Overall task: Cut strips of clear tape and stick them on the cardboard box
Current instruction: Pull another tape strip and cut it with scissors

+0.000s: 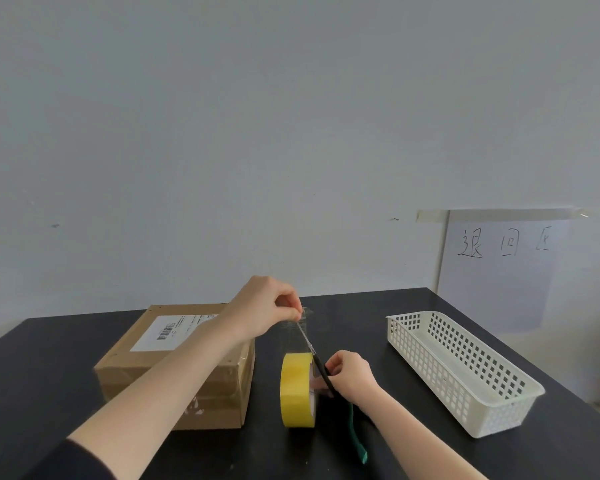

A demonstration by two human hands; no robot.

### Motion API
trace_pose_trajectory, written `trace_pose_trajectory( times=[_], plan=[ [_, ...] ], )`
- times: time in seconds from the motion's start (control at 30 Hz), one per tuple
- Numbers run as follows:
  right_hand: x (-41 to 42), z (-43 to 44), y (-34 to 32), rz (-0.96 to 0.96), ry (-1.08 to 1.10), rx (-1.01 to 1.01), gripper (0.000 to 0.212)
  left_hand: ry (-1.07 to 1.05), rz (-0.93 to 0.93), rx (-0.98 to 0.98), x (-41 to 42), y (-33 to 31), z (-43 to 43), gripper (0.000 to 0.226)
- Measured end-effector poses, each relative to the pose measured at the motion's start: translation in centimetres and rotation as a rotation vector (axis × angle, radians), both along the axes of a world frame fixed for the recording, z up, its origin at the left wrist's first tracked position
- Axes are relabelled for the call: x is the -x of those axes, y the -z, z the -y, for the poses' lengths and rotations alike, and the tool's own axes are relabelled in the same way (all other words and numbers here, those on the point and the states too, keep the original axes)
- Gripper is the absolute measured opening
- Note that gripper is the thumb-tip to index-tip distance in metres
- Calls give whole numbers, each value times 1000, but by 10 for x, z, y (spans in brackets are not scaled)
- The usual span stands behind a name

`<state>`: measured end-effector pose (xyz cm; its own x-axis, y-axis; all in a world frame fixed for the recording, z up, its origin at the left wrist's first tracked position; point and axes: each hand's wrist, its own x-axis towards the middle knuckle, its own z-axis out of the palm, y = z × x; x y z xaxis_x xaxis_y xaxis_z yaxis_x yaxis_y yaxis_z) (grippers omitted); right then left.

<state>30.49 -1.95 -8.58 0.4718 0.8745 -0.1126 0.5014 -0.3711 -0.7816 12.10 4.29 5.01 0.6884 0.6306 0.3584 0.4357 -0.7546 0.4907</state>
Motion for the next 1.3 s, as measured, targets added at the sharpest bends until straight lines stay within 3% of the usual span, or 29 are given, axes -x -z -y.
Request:
trace_pose_trajectory(
  times=[0.2,0.57,0.97,1.3],
  plan=[
    [-24,23,-12,-103,-85,-63,42,5,14,10,-2,0,2,1],
    [-56,77,-62,290,-270,42,70,19,-10,-12,-6,-1,5,1],
    [-38,79,-92,510,-383,67,68,27,-31,-38,-7,-2,9,2],
    [-22,61,-103,586,-406,42,66,40,-37,-23,-6,-3,10,2]
  ],
)
